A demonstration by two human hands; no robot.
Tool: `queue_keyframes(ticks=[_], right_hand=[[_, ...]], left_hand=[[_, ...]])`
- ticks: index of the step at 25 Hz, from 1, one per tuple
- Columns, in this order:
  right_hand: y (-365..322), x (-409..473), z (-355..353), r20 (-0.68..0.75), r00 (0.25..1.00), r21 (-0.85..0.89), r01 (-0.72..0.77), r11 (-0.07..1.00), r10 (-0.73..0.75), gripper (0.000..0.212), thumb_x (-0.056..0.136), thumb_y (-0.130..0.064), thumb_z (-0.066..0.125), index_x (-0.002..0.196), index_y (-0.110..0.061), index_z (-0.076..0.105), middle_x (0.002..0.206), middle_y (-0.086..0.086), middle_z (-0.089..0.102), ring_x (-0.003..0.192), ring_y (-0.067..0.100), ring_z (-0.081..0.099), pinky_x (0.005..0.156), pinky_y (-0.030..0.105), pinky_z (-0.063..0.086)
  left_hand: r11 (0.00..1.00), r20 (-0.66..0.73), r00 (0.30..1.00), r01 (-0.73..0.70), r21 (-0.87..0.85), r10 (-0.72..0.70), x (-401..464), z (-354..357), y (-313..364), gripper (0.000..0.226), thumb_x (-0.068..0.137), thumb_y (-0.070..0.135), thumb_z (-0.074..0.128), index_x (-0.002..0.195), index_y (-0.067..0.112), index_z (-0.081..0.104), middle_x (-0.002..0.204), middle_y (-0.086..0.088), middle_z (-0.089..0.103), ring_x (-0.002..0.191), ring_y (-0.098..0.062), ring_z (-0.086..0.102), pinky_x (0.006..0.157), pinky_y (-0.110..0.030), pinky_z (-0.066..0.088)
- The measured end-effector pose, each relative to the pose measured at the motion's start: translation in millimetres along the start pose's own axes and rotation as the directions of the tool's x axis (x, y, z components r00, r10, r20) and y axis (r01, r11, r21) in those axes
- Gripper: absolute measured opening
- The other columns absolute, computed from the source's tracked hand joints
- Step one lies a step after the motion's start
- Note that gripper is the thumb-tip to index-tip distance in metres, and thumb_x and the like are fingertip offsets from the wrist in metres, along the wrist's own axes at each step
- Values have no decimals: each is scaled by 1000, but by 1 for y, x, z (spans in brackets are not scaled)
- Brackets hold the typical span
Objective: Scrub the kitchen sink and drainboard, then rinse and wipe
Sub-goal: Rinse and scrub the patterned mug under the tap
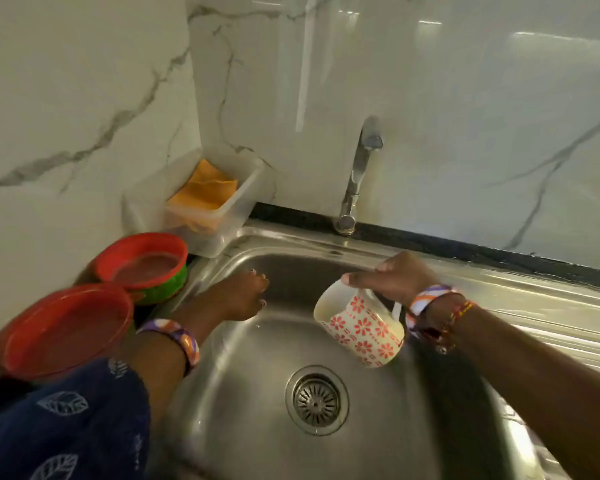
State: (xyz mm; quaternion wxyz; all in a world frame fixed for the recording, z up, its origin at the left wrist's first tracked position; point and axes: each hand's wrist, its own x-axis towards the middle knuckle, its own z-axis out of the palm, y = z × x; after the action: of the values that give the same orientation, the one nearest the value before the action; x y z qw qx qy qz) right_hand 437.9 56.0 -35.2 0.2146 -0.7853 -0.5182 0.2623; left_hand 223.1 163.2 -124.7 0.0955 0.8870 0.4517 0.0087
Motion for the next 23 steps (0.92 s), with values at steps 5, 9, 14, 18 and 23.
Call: queue_keyframes(ticks=[5,9,14,18,23], right_hand=[[49,22,33,56,915,556,-362,748,401,22,77,-32,73,71,-15,59,83,8,65,71,19,58,62,31,49],[54,36,45,130,898,689,-387,613,421,21,80,-27,70,73,-11,60,70,4,57,63,14,49,53,25,32],[50,47,50,66,944,743,-263,616,323,21,78,-24,71,66,-11,60,65,2,58,64,14,51,56,24,37],[45,53,53,41,951,755,-230,614,305,24,76,-28,72,61,-13,60,62,-1,59,63,12,53,55,22,38],[36,54,47,20,950,816,-195,544,310,23,77,-25,72,59,-16,61,60,-1,59,62,12,53,55,22,40]], left_hand=[[909,-114,979,108,-403,-167,97,-49,64,54,91,57,43,104,9,62,103,-11,64,93,-26,61,80,-36,47],[759,-78,962,157,-631,-263,156,-67,95,53,85,58,53,88,5,56,83,-7,61,72,-19,58,60,-28,44],[89,288,896,335,-938,-338,155,-49,81,22,96,24,51,97,3,60,81,-11,64,69,-19,60,61,-28,48],[-36,357,864,369,-929,-354,151,-43,76,24,94,22,54,77,7,61,51,-4,66,69,-18,60,65,-31,49],[-4,351,865,375,-927,-359,150,-46,82,28,96,22,51,74,7,59,42,-2,62,65,-18,59,62,-28,47]])
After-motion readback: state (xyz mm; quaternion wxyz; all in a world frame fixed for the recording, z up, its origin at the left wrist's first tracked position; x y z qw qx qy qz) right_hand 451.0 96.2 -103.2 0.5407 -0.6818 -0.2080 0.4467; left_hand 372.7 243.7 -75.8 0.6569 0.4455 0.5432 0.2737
